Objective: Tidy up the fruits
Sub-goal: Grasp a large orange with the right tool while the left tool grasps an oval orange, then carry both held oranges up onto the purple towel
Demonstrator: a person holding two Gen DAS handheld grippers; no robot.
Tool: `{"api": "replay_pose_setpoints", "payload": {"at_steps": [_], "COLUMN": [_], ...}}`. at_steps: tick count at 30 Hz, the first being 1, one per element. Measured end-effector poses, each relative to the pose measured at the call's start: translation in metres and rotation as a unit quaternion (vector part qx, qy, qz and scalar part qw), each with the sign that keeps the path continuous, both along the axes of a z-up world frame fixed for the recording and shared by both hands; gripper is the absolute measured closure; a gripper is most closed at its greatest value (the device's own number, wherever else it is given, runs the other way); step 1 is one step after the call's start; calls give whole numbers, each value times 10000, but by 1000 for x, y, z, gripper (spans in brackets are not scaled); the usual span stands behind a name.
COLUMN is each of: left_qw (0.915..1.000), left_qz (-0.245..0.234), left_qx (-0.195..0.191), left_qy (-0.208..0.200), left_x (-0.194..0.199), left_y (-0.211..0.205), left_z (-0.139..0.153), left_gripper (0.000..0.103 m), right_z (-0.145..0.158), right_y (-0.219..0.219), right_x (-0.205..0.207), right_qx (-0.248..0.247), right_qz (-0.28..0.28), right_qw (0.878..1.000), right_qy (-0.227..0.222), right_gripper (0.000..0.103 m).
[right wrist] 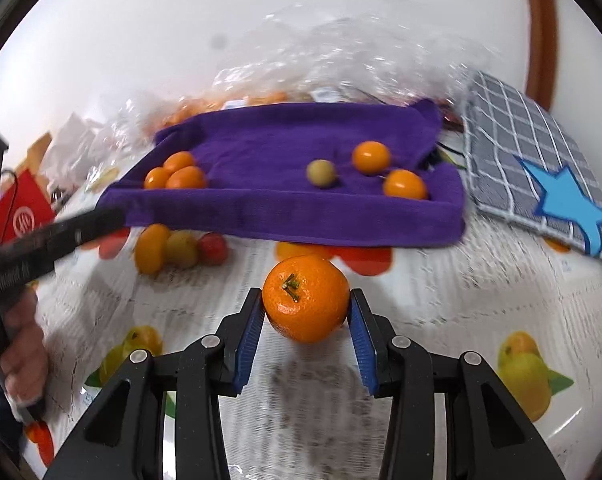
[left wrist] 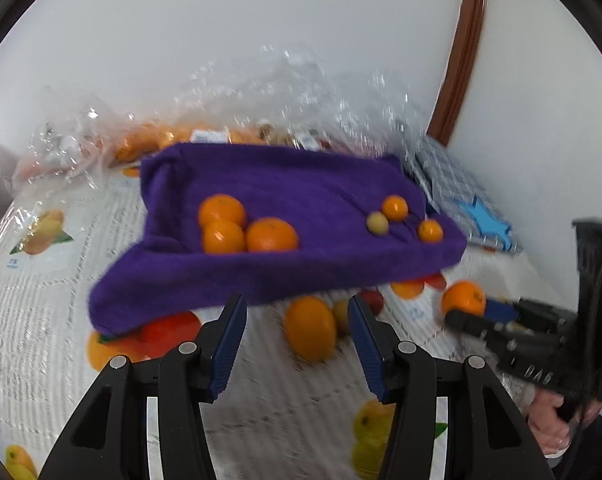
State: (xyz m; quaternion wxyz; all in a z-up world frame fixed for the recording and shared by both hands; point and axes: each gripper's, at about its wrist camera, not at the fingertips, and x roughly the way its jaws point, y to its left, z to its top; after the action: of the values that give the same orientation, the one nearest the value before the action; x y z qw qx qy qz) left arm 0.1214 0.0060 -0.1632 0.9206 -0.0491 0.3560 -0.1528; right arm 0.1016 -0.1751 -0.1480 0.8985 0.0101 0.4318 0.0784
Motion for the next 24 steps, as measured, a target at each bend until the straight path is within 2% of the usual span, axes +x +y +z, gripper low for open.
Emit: {"api": "replay_pose_setpoints", "payload": {"at_steps": [4, 9, 14, 17, 24], "left_qw": [9995, 9980, 9970, 9968, 9974], "left_qz": [61, 127, 100, 104, 68], "left_qx": [80, 111, 380, 395, 247], "left_qy": [314, 610, 672, 694, 674], "left_x": [5, 13, 13, 13, 12], "left_y": [-8, -9, -18, -18, -15], "left_z": [-9, -19, -22, -23, -21], "left_gripper": [53, 52, 53, 53, 71], "right_z": [1, 0, 0, -1, -2], "right_y": [-10, -7, -5, -6, -7], "right_x": [0, 0, -1, -1, -1], "right_qx": [233, 198, 130, 124, 102], "right_qz": [-141, -61, -50, -106, -174], "right_qw": [9996, 9998, 9999, 9999, 9998], "right_qy": [-63, -36, -33, -29, -16], "right_gripper": [61, 61, 61, 61, 61]}}
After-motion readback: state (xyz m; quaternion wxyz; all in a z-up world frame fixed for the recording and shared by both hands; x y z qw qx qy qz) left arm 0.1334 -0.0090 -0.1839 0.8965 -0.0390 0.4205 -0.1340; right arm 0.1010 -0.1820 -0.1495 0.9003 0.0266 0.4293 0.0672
